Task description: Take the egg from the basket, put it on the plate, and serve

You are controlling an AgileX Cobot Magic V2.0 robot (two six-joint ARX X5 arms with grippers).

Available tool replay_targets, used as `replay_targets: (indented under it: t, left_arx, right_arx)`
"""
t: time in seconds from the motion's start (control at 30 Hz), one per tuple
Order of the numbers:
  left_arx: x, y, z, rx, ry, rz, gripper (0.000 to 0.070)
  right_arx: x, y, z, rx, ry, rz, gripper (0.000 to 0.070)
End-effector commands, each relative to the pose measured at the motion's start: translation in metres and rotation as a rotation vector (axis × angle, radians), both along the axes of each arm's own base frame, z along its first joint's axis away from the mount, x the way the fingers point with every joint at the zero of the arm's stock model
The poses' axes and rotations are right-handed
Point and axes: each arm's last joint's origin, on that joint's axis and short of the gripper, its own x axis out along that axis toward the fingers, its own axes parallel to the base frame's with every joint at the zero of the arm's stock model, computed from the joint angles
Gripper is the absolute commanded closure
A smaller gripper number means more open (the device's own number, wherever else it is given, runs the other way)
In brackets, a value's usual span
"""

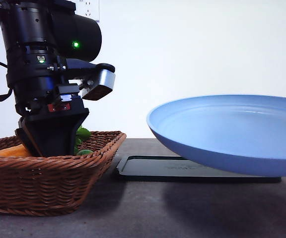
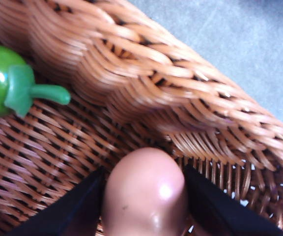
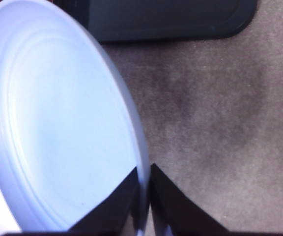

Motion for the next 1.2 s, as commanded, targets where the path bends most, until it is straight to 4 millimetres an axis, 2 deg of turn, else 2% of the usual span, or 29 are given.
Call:
replay_targets:
  t: [0.0,0.17,0.37,0.53,0.63,0.73,0.9,1.17]
  left_arx:
    - [0.003,-0.003,-0.002,0.010,0.000,-0.009,0.0550]
    - [0.006,-0.005,0.017,0.026,0.022,-0.009,0.0551]
    - [0.017,-0.015,0.072,-0.027,-0.027,0.004,0.0550]
    - [0.022,-0.034,0.119,-0.277,-0.029,0.040,0.0550]
    - [0.019,-0.048,0.132,-0.452,0.011,-0.018,0.0549]
    - [0.011,-0.061,0.135,-0.518,0.027,-0.087,0.0549]
    - [-0.010,-0.089,0.127,-0.477,0.014,-0.174,0.0549]
    - [-0.029,-0.130,0.092,-0.274,-0.072,-0.216,0.0549]
  right_arx:
    - [0.002,0.000,0.004,0.004,-0.027,0.012,0.0700]
    - [0.002,0.000,0.004,0.006,-0.023,0.008,0.0700]
    - [0.003,0.000,0.004,0.019,0.003,-0.017,0.0700]
    - [0.008,0.002,-0.002,0.022,0.052,-0.014,0.0700]
    - [0.013,0.006,-0.008,0.019,0.090,0.008,0.0700]
    - [0.018,0.011,-0.013,0.017,0.117,0.033,0.0700]
    - [0.025,0.017,-0.017,0.075,0.127,0.070,0.0700]
    - [0.027,0.019,-0.016,0.102,0.126,0.073,0.0700]
